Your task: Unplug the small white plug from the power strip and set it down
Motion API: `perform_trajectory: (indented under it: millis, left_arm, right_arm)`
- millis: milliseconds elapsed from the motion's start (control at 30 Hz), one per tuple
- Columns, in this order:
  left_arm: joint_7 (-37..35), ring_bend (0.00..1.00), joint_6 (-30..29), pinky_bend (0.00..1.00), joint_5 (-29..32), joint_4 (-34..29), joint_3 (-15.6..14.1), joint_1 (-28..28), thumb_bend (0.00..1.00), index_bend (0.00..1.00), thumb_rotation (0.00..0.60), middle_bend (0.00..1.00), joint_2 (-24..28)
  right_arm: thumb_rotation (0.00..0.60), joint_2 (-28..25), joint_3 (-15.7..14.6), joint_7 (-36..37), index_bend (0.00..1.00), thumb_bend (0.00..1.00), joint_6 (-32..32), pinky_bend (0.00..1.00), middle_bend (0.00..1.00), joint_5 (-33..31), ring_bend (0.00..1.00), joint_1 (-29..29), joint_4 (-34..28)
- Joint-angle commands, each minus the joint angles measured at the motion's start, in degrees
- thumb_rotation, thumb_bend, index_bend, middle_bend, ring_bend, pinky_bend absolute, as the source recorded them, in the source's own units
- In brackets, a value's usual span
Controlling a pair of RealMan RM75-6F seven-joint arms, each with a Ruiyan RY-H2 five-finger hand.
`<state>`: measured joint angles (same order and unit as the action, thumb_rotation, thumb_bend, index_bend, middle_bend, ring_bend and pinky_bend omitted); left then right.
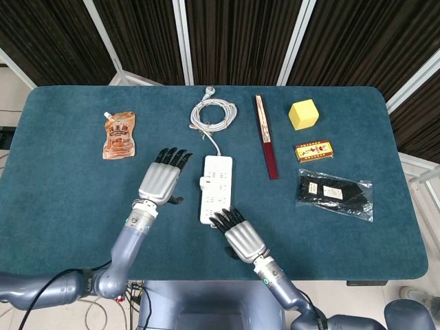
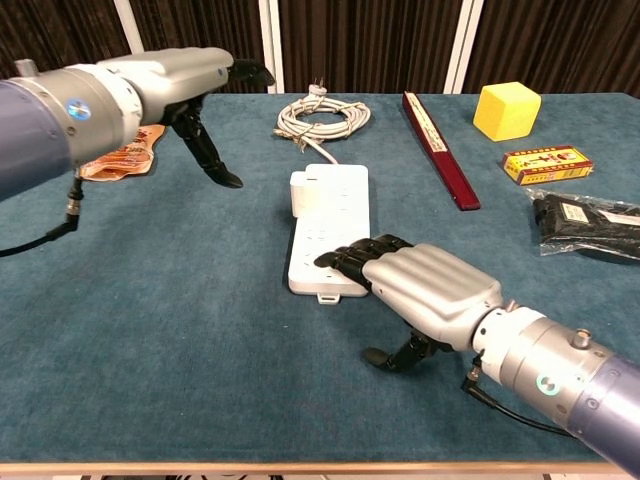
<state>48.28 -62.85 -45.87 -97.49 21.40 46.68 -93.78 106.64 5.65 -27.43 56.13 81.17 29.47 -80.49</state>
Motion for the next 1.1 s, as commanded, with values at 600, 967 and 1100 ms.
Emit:
perform_trajectory:
  millis: [600, 967, 1100]
  left_arm:
    - [1.24, 0.07, -0.3, 0.12, 4.23, 9.86, -1.41, 8.9, 0.03, 0.27, 0.6, 0.31, -8.71]
    - [4.37, 0.07, 0.66, 0.12, 8.8, 16.37, -1.56, 13.21, 0.1, 0.29, 0.6, 0.34, -12.39]
    - [5.03, 0.08, 1.12, 0.12, 11.06, 18.78, -1.49, 14.29, 0.13, 0.31, 0.6, 0.35, -13.85]
  right_arm:
    - [0.6, 1.65, -2.52, 3.02, 0.14, 0.41, 1.8, 0.07, 0.18, 1.52, 0.08, 0.78, 3.14]
    - [0.6, 0.96, -2.88, 3.1, 0.14, 0.41, 2.53, 0.07, 0.18, 1.5, 0.08, 0.91, 2.73]
    - [0.6, 0.59, -2.9, 3.24, 0.14, 0.41, 2.67, 0.07, 0.18, 1.33, 0.08, 0.94, 2.71]
